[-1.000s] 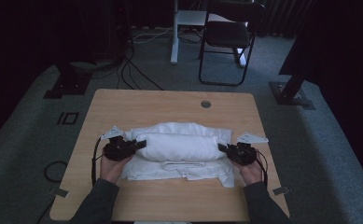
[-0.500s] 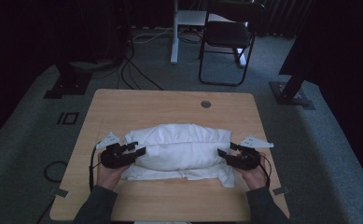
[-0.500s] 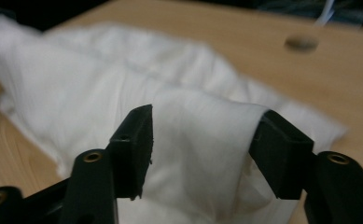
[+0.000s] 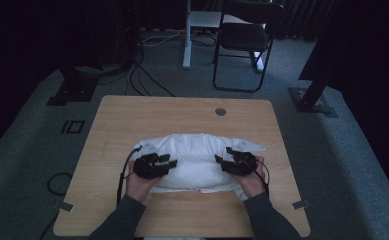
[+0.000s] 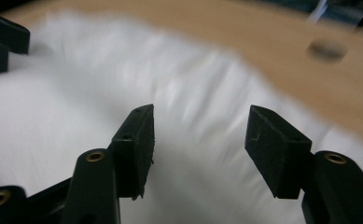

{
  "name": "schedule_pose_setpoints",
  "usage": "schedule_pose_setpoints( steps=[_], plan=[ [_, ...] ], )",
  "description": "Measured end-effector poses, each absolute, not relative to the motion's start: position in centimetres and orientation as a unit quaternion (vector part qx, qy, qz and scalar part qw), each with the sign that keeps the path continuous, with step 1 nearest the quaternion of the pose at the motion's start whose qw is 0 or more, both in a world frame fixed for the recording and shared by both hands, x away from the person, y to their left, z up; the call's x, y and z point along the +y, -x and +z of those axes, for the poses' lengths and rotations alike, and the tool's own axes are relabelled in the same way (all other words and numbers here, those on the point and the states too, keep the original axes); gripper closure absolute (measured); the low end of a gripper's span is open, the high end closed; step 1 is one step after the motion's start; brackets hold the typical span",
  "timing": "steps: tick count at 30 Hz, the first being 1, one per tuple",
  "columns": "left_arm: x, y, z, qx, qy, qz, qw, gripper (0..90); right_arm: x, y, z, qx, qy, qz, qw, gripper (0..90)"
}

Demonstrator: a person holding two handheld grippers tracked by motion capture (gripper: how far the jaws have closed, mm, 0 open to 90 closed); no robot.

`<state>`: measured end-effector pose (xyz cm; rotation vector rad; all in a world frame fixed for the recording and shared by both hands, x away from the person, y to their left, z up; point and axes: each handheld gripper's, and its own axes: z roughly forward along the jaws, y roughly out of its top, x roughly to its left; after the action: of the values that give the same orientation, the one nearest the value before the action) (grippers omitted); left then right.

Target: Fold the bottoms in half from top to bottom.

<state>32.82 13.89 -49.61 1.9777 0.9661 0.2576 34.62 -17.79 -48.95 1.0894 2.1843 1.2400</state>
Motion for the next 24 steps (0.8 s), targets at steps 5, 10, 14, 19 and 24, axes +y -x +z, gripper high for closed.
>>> schedule_pose_setpoints(
  steps=[5, 10, 14, 19, 24],
  plan=[
    [13.8, -32.0, -52.9, 0.388, -0.818, 0.117, 0.409, 58.9, -17.7, -33.6, -52.6, 0.801, -0.398, 0.409, 0.183, 42.4],
    [14.3, -32.2, -53.9, 0.383, -0.82, 0.12, 0.407, 60.0, -18.3, -33.3, -54.5, 0.805, -0.41, 0.393, 0.173, 42.3],
    [15.0, -32.9, -54.8, 0.393, -0.809, 0.146, 0.412, 60.6, -18.4, -33.9, -55.4, 0.8, -0.424, 0.398, 0.145, 42.3],
    [15.6, -33.6, -54.7, 0.411, -0.797, 0.155, 0.414, 59.0, -18.0, -34.3, -55.7, 0.8, -0.422, 0.402, 0.141, 42.3],
    [16.2, -33.4, -53.7, 0.423, -0.782, 0.175, 0.422, 47.4, -18.1, -34.6, -55.8, 0.799, -0.423, 0.405, 0.135, 42.3]
  ],
)
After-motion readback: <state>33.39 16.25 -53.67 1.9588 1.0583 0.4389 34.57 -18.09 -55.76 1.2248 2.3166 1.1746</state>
